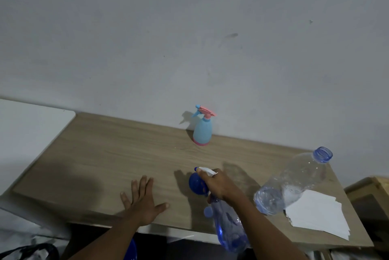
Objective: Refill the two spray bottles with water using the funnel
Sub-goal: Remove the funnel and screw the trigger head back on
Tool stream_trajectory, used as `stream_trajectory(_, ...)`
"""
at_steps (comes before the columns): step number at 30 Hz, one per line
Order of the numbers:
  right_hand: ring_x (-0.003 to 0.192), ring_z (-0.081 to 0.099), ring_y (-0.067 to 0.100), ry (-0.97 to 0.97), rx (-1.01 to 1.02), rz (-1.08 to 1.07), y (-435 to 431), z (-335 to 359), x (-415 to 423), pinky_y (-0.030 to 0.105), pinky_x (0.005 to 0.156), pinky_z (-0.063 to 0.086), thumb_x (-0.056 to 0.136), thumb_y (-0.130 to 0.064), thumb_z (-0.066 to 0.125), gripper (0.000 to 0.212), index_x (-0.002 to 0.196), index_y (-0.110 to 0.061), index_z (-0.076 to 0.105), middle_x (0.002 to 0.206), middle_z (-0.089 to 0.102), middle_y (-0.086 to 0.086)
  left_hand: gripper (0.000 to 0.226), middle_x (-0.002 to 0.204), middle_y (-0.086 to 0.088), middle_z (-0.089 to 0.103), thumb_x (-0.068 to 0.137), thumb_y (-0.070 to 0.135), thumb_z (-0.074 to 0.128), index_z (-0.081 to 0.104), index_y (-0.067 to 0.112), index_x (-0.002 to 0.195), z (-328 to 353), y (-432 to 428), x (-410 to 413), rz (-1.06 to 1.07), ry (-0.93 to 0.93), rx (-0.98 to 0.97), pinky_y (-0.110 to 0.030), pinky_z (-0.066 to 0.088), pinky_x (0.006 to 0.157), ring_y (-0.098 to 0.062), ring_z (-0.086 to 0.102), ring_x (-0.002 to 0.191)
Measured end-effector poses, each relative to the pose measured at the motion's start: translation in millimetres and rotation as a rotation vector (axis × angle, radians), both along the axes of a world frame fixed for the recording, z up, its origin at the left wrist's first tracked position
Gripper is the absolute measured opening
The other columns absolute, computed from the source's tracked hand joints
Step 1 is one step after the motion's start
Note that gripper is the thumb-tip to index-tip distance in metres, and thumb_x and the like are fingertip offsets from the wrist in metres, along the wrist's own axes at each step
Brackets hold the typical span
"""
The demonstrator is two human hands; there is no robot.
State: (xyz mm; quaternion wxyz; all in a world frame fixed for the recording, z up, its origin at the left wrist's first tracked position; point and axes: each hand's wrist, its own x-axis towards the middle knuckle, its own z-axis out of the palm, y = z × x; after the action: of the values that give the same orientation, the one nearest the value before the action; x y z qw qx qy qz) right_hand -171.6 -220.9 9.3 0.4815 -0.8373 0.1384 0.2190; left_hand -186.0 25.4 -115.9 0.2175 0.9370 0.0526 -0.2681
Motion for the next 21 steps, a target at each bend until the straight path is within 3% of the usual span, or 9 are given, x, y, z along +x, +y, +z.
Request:
stream_trajectory(4,0.079,0.072,0.034,-0.034,-0.140,-0.041,-8.5,-9.2,2.4,0.040,0.073,0.055,0.100,-0.053,0.043,0.036,0.087,-0.024,0.060,0.084,0.068,0.014,0.116,0.159,0.007,-0.033,0.074,0.085,0.047,-0.018,0.032,0.154,2.1,-0.1,-0.1,0.002,-0.003,0.004,-0.063,-0.018,0.112,-0.026,-0.034,0.145)
stream_trajectory(7,0.063,0.072,0.031,-0.010,-0.119,-0.136,-20.7,-10.0,1.4,0.033,0.056,0.052,0.098,-0.054,0.043,0.040,0.100,-0.019,0.062,0.075,0.067,0.011,0.116,0.160,0.007,-0.031,0.073,0.085,0.047,-0.016,0.032,0.154,1.7,-0.3,-1.5,0.008,-0.030,-0.006,-0.063,-0.018,0.113,-0.026,-0.032,0.146)
stream_trajectory(9,0.057,0.071,0.031,-0.025,-0.096,-0.251,-27.2,-8.6,0.2,0.034,0.052,0.053,0.093,-0.057,0.050,0.042,0.099,-0.016,0.057,0.075,0.068,0.011,0.117,0.163,0.007,-0.022,0.070,0.086,0.048,-0.008,0.030,0.156,0.7,0.4,-3.2,0.010,-0.104,-0.005,-0.063,-0.015,0.114,-0.026,-0.026,0.148)
stream_trajectory(13,0.065,0.069,0.036,-0.237,-0.016,-0.315,-29.4,1.3,12.7,0.042,0.056,0.058,0.091,-0.043,0.059,0.031,0.091,-0.012,0.053,0.073,0.065,0.006,0.117,0.161,0.008,0.005,0.058,0.094,0.045,0.016,0.031,0.152,-2.1,7.8,-0.5,-0.023,-0.278,0.034,-0.061,-0.005,0.118,-0.022,-0.005,0.149)
stream_trajectory(15,0.070,0.068,0.037,-0.380,0.013,-0.278,-23.7,12.6,24.8,0.038,0.055,0.057,0.093,-0.035,0.062,0.028,0.086,-0.010,0.052,0.080,0.068,0.011,0.116,0.159,0.007,0.016,0.057,0.096,0.043,0.025,0.029,0.150,-5.2,10.7,4.4,-0.072,-0.341,0.068,-0.060,-0.001,0.119,-0.023,0.005,0.148)
stream_trajectory(18,0.063,0.060,0.020,-0.562,-0.045,-0.221,-10.6,32.8,50.8,0.024,0.054,0.047,0.093,-0.030,0.065,0.023,0.080,-0.014,0.053,0.077,0.066,0.010,0.110,0.153,0.008,0.026,0.059,0.096,0.039,0.032,0.029,0.146,-9.5,11.2,9.0,-0.096,-0.398,0.106,-0.059,0.002,0.119,-0.023,0.014,0.145)
stream_trajectory(21,0.064,0.053,0.015,-0.661,-0.121,-0.144,4.3,46.3,83.6,0.026,0.057,0.042,0.092,-0.033,0.067,0.029,0.080,-0.009,0.059,0.074,0.062,0.008,0.104,0.147,0.007,0.032,0.060,0.095,0.041,0.038,0.029,0.140,-12.5,9.2,10.1,-0.080,-0.433,0.146,-0.059,0.007,0.118,-0.023,0.022,0.141)
